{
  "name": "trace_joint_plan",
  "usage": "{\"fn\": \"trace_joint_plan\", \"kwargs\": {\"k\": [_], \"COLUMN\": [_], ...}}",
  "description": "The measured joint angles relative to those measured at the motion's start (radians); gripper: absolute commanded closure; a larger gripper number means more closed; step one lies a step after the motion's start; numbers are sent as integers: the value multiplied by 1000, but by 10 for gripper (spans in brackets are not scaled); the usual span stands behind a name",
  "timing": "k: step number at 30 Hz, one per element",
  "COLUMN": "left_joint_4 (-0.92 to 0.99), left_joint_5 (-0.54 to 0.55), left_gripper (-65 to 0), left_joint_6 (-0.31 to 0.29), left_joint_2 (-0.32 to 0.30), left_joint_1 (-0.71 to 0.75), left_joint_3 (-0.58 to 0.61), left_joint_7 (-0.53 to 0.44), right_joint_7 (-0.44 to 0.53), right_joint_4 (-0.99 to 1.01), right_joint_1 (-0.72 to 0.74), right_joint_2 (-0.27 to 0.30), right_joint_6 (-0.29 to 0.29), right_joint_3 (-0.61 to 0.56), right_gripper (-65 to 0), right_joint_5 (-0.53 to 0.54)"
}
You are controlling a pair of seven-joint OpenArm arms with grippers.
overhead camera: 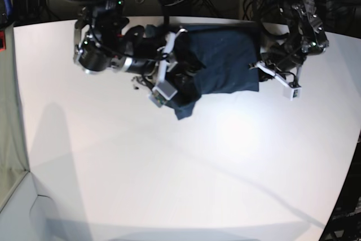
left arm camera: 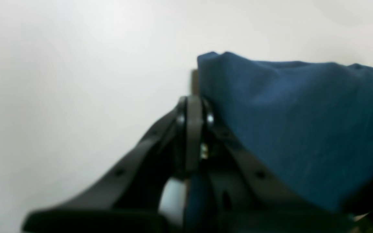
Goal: Layout the t-shirt on the table in an organized manner, then fold the t-shirt properly
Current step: 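Grasp the strip's other end with the right gripper and lift it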
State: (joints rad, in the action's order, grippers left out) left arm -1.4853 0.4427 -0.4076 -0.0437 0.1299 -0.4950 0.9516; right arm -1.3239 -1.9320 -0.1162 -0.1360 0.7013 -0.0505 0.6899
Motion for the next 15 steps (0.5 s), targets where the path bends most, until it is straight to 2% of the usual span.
{"fn": "trace_joint_plan", "kwargs": {"k": [4, 10, 15], "left_joint_4": [0, 0, 0], "left_joint_5": [0, 0, 0], "left_gripper": [-2, -2, -2], "left_joint_6": [0, 0, 0], "left_joint_2": [0, 0, 0], "left_joint_1": [0, 0, 0], "left_joint_3": [0, 0, 0], "left_joint_7": [1, 2, 3], "right_joint_7": [0, -3, -6], "right_joint_4": [1, 2, 2], "right_joint_1": [29, 66, 90], "right_joint_2": [2, 12, 16], "right_joint_6": [-1, -2, -2], "right_joint_3": [-5, -130, -255], "right_gripper": [0, 0, 0], "right_joint_5": [-5, -11, -126]}}
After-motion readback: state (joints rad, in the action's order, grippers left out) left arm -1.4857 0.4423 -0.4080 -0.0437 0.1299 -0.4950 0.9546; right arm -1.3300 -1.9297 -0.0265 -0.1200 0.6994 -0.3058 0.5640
